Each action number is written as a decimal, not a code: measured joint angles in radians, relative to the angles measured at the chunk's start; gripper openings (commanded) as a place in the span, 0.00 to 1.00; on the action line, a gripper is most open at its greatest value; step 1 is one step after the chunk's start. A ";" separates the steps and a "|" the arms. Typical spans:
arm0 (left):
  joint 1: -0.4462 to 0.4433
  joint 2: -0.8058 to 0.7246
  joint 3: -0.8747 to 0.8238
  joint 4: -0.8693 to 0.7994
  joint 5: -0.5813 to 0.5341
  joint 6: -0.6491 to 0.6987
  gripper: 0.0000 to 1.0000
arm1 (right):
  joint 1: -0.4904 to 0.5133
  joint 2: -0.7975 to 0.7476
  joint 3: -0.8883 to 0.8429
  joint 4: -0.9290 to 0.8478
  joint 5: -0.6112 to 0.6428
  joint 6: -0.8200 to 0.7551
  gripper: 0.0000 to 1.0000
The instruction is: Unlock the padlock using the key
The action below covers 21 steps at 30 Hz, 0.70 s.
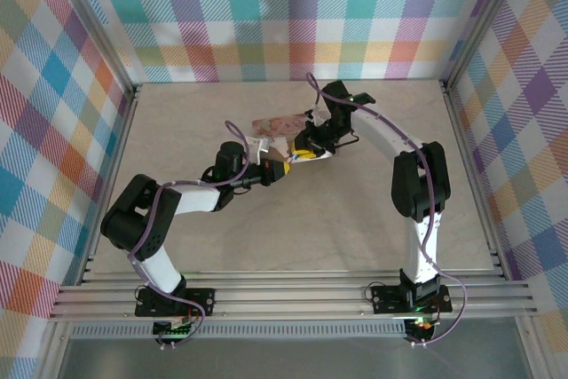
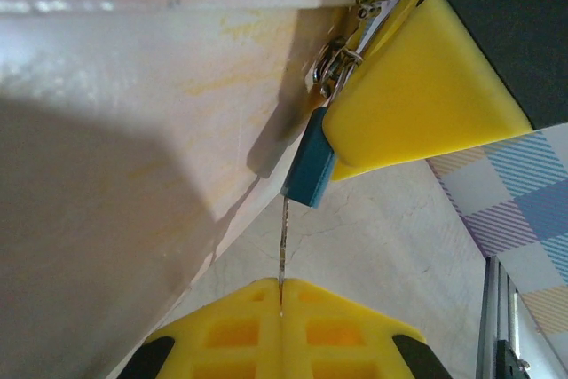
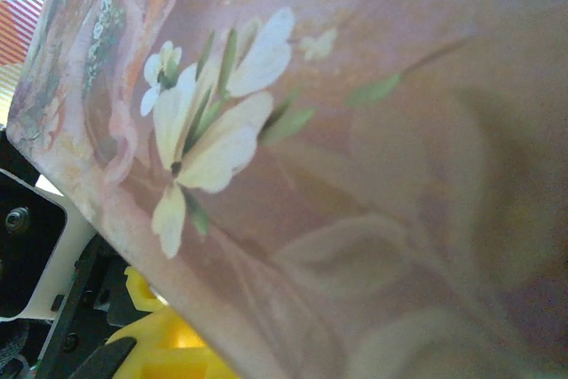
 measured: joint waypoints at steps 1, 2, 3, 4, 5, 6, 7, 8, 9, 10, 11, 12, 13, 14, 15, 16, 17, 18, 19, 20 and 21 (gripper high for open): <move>0.000 0.000 0.000 0.000 0.000 0.000 0.00 | 0.000 0.000 0.000 -0.002 0.000 -0.002 0.00; 0.000 0.000 0.000 0.000 0.000 0.000 0.00 | 0.000 0.000 0.000 -0.003 0.000 -0.003 0.00; 0.000 0.000 0.000 0.000 0.001 0.000 0.00 | 0.000 0.000 0.000 -0.003 0.000 -0.003 0.00; 0.000 0.000 0.000 0.000 0.001 0.000 0.00 | 0.000 0.000 0.000 -0.003 0.000 -0.003 0.00; 0.000 0.000 0.000 0.000 0.001 0.000 0.00 | 0.000 0.000 0.000 -0.003 0.000 -0.003 0.00; 0.000 0.000 0.000 0.000 0.001 0.000 0.00 | 0.000 0.001 0.000 -0.003 0.000 -0.003 0.00; 0.000 0.000 0.000 0.000 0.002 0.000 0.00 | 0.000 0.001 0.000 -0.004 0.000 -0.003 0.00; 0.000 0.000 0.000 0.000 0.002 0.001 0.00 | 0.000 0.001 0.000 -0.003 0.000 -0.003 0.00; 0.000 0.000 0.000 0.000 0.002 0.001 0.00 | 0.000 0.001 0.000 -0.003 0.000 -0.003 0.00; 0.000 0.000 0.000 -0.001 0.002 0.003 0.00 | 0.000 0.001 0.000 -0.004 0.000 -0.003 0.00; 0.000 0.000 0.000 -0.001 0.002 0.005 0.00 | 0.000 0.001 0.000 -0.004 0.000 -0.003 0.00; 0.000 0.000 0.000 -0.002 0.002 0.008 0.00 | 0.000 0.001 0.000 -0.004 0.000 -0.002 0.00; 0.000 0.000 0.000 -0.002 0.002 0.011 0.00 | 0.000 0.001 0.000 -0.004 0.000 -0.002 0.00; 0.000 0.000 0.000 -0.002 0.002 0.013 0.00 | 0.000 0.001 0.000 -0.005 0.000 -0.002 0.00; 0.000 0.000 0.000 -0.003 0.003 0.016 0.00 | 0.000 0.001 0.000 -0.005 0.000 -0.002 0.00; 0.000 -0.001 0.000 -0.004 0.003 0.020 0.00 | 0.000 0.001 0.000 -0.006 0.000 -0.002 0.00; 0.000 -0.001 0.000 -0.005 0.003 0.023 0.00 | 0.000 0.001 0.000 -0.006 0.000 -0.002 0.00; 0.000 -0.002 0.000 -0.006 0.003 0.024 0.00 | 0.000 0.001 0.000 -0.006 0.000 -0.002 0.00; 0.000 -0.003 0.000 -0.008 0.003 0.025 0.00 | 0.000 0.001 0.000 -0.006 0.000 -0.002 0.00; 0.000 -0.007 0.000 -0.010 0.003 0.027 0.00 | 0.000 0.001 0.000 -0.006 0.000 -0.002 0.00; 0.000 -0.011 0.000 -0.014 0.003 0.030 0.00 | 0.000 0.001 0.000 -0.006 0.000 -0.002 0.00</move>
